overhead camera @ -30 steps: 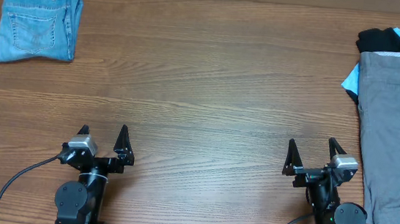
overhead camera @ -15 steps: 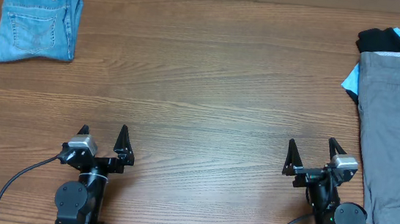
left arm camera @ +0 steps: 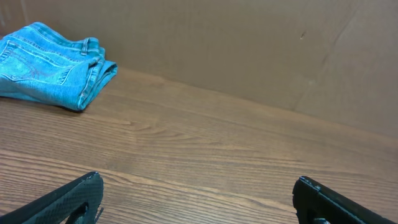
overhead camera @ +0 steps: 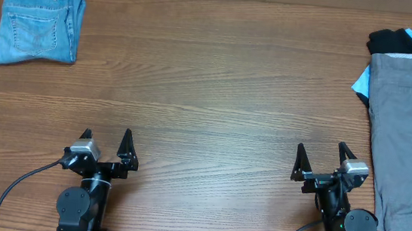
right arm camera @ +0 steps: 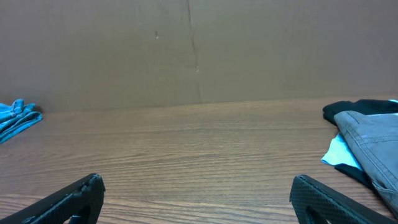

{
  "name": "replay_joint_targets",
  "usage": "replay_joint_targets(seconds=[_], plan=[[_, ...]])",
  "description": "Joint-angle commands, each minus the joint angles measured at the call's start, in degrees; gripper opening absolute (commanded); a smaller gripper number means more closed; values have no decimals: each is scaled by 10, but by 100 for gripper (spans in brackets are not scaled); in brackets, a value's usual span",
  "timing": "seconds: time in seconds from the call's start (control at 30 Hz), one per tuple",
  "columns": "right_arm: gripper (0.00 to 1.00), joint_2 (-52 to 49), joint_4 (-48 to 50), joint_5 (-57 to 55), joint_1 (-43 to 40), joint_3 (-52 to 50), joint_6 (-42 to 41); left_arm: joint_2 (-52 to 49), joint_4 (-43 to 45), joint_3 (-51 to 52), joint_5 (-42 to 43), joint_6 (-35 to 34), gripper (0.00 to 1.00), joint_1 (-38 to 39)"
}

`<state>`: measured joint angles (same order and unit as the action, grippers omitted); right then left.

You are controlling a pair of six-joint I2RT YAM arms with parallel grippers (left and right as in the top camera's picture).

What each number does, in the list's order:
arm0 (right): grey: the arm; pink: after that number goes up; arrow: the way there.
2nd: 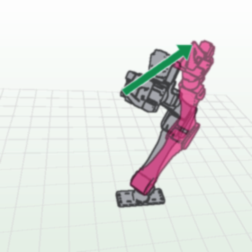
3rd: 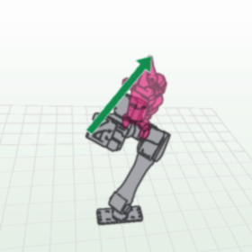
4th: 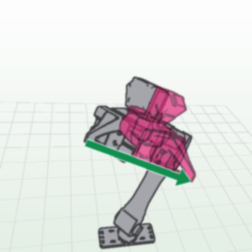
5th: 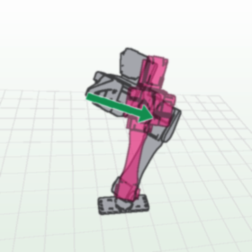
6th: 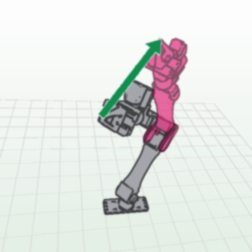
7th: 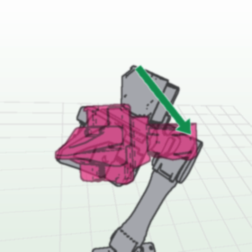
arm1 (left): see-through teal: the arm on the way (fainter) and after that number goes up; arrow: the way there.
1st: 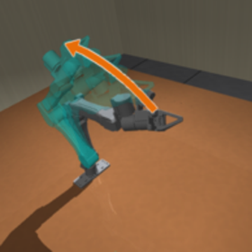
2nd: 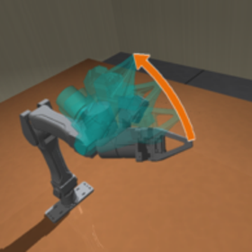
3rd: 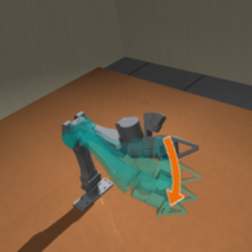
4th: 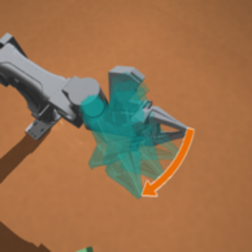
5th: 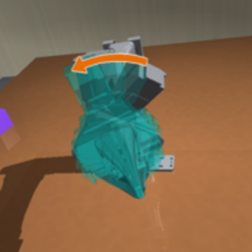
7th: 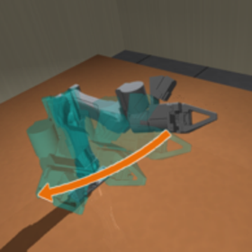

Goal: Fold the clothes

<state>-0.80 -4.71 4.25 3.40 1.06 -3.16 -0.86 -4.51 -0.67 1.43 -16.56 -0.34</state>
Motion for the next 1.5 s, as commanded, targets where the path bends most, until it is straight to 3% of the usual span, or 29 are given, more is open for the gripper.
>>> replay_joint_targets(seconds=[0.0, 0.53, 0.7, 0.8, 0.93, 1.03, 1.17, 1.27, 1.47], plan=[[100, 6, 3, -1, -2, -6, 2, 6, 1, 4, -4, -2, 100, 3], [100, 6, 3, 10, -2, -6, -5, 6, 1, 4, -4, -2, 100, 3], [100, 6, 16, 139, -2, -6, -159, 6, 1, 4, -4, -2, 100, 3], [100, 6, 22, 230, -2, -6, -342, 6, 1, 4, -4, -2, 100, 3], [100, 6, 52, 241, -2, -6, -486, 6, 1, 4, -4, -2, 100, 3], [100, 6, 75, 253, -2, -6, -480, 6, 1, 4, -4, -2, 100, 3], [100, 6, 14, 189, -2, -6, -463, 6, 1, 4, -4, -2, 100, 3], [100, 5, 20, 187, -2, -6, -463, 6, 1, 4, -4, -2, 100, 3], [100, 5, 135, 217, -2, -6, -443, 6, 1, 4, -4, -2, 100, 3]])
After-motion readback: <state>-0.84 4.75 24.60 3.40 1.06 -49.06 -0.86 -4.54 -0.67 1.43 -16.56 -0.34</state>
